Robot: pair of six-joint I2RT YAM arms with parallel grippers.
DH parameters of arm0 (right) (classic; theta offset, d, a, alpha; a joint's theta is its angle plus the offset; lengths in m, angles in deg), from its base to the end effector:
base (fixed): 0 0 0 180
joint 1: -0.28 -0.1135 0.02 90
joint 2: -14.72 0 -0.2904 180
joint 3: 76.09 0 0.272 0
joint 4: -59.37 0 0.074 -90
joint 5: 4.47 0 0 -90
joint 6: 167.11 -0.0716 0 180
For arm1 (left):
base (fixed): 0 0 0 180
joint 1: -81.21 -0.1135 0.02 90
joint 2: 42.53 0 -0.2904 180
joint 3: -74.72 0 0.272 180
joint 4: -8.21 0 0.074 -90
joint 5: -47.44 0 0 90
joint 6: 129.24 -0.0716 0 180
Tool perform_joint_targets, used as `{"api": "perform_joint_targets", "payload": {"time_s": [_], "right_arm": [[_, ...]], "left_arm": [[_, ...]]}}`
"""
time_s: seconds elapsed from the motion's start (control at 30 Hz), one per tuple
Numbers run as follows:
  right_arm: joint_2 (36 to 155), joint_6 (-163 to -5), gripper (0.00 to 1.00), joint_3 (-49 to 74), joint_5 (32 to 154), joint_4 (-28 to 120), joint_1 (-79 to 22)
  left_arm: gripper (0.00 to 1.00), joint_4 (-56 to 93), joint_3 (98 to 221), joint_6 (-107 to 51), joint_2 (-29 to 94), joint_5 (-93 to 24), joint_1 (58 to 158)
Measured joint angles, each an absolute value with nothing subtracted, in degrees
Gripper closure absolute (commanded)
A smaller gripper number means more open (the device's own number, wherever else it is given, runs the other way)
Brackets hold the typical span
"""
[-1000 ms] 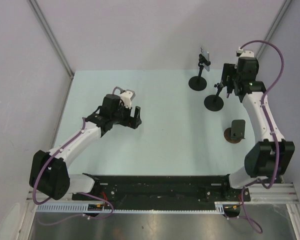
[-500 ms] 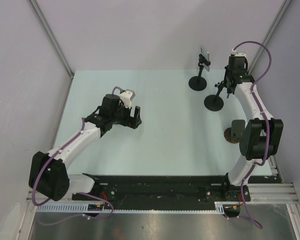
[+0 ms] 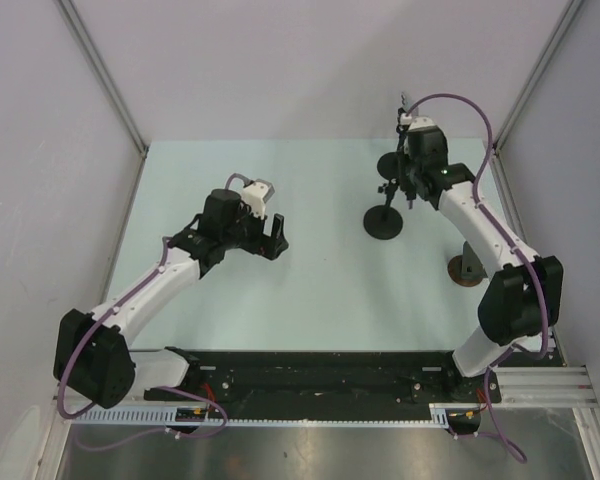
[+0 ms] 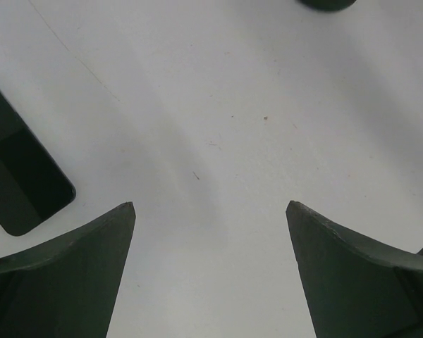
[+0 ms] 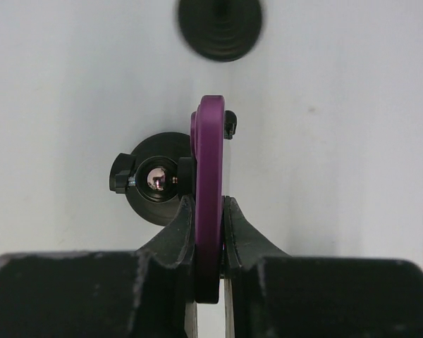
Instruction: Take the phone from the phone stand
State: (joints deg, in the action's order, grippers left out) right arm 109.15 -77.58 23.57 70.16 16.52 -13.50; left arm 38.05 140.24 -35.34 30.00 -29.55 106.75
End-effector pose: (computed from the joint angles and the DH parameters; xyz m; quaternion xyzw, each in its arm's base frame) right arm 0.4188 0.0832 0.3405 -0.0444 0.8901 -0.0648 0.4489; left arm 0.2798 -0.1516 0.2711 0.2166 0.8633 -0.2109 0.4042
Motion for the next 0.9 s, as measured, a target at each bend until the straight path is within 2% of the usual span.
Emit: {"api": "perform_joint_targets", "payload": {"time_s": [0.3, 0.53, 0.9], "right_arm": [[101.2, -81.4, 1.00, 15.7, 76.1, 16.5, -27.6], [97.4, -82.3, 1.00, 10.3, 75.7, 19.1, -36.8], [95.4, -80.9, 1.00, 6.6, 75.0, 23.2, -43.0]], "left_arm": [[0.06, 34.1, 140.2, -35.4, 26.5, -29.5, 112.0], [0.06, 27.0, 140.2, -35.8, 26.5, -30.0, 118.0], [0.09, 13.5, 138.8, -36.1, 33.4, -28.9, 120.1]]}}
